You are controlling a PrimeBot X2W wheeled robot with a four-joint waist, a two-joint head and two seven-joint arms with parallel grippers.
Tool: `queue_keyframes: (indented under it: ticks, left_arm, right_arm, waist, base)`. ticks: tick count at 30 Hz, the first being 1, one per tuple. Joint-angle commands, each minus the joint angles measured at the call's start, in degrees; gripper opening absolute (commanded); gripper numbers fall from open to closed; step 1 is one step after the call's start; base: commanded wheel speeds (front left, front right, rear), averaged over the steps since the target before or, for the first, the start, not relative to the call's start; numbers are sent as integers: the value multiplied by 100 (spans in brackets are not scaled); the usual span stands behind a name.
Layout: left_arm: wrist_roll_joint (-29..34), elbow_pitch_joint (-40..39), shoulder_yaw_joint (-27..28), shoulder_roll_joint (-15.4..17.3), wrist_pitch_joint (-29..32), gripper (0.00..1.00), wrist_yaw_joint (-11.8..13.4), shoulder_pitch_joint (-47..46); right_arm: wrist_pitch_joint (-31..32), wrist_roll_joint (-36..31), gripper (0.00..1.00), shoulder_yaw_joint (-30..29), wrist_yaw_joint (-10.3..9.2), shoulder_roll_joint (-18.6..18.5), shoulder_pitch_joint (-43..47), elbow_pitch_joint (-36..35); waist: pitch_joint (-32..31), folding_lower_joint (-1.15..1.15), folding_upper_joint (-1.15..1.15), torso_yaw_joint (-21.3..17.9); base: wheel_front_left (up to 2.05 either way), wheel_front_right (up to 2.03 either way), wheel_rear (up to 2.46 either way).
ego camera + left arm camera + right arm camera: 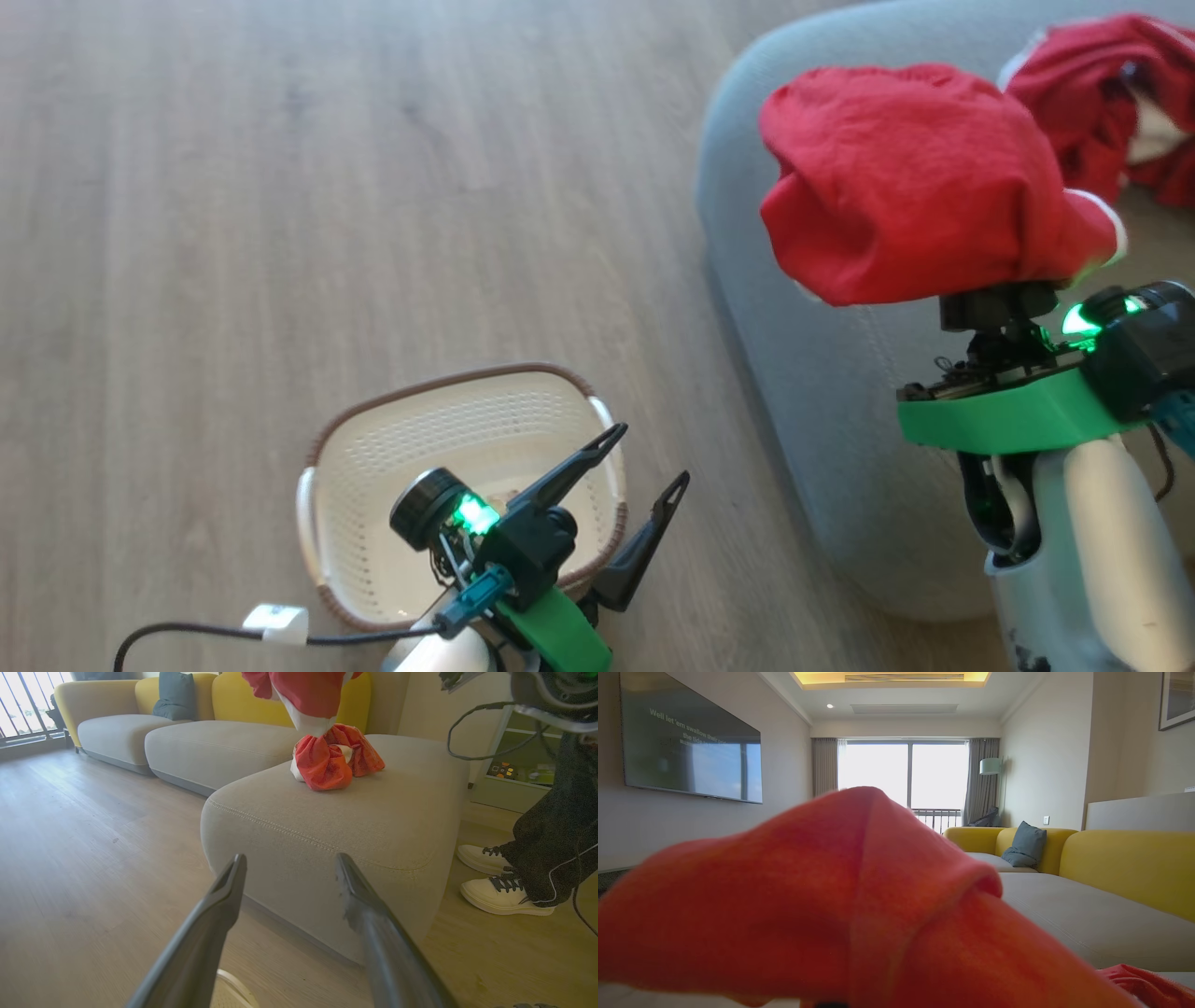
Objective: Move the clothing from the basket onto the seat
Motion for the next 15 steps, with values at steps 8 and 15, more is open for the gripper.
queue_keyframes:
  ticks: [8, 15]
  left_arm:
    - [-9, -222, 15, 105, -55, 100, -5, -376]
    - [-18, -266, 39, 152, -55, 100, -5, -292]
  right_arm:
    - [-6, -44, 0, -145, -1, 80, -239, -284]
    - [-6, -42, 0, -235, -1, 99, -161, -280]
  waist:
    - [331, 0, 0, -1023]
    - [275, 0, 0, -1740]
  base:
    - [0, 0, 0]
    - [0, 0, 0]
